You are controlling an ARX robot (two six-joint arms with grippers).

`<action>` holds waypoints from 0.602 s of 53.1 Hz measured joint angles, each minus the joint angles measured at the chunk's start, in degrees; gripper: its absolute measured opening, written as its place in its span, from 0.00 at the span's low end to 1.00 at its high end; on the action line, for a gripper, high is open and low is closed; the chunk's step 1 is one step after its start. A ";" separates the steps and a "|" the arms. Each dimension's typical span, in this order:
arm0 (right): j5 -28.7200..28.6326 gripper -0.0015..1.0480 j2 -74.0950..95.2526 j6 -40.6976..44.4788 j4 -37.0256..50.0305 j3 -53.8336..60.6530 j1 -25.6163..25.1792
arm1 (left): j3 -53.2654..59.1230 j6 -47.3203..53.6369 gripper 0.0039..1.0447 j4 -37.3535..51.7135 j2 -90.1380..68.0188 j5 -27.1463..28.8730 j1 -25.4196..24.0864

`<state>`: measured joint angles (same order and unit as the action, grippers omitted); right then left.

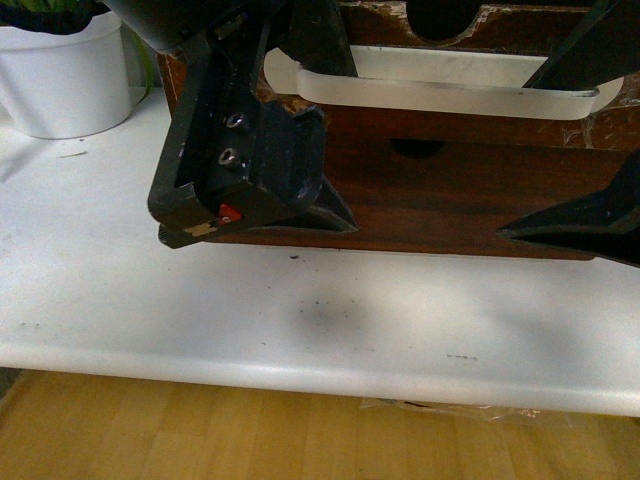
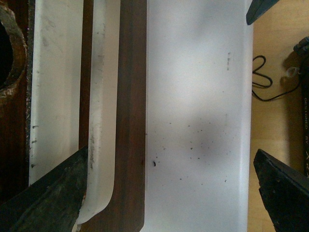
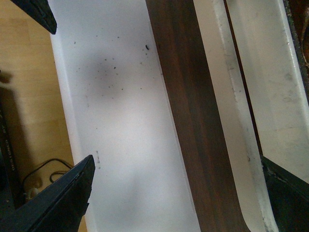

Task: Open drawer

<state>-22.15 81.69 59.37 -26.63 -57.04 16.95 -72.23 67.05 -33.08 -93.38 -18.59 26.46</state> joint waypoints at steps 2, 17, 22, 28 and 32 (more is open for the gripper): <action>-0.28 0.91 -0.72 0.57 -0.22 0.63 0.04 | 0.66 0.83 0.94 -0.52 0.79 0.00 0.31; -1.22 0.91 -7.96 1.86 -2.71 6.12 1.81 | 6.54 3.67 0.94 -2.82 7.26 0.48 2.45; -1.62 0.91 -11.13 1.84 -3.63 8.59 2.93 | 8.87 3.74 0.94 -3.65 9.88 0.81 3.45; -1.81 0.91 -14.14 1.27 -4.15 10.78 3.63 | 10.62 3.69 0.94 -4.07 12.07 1.22 4.55; -2.05 0.91 -14.91 0.52 -3.58 11.50 3.54 | 11.15 3.65 0.94 -3.63 12.85 2.01 4.83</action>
<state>-24.21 66.78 59.90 -30.22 -45.54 20.49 -61.08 70.70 -36.71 -80.53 -16.58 31.29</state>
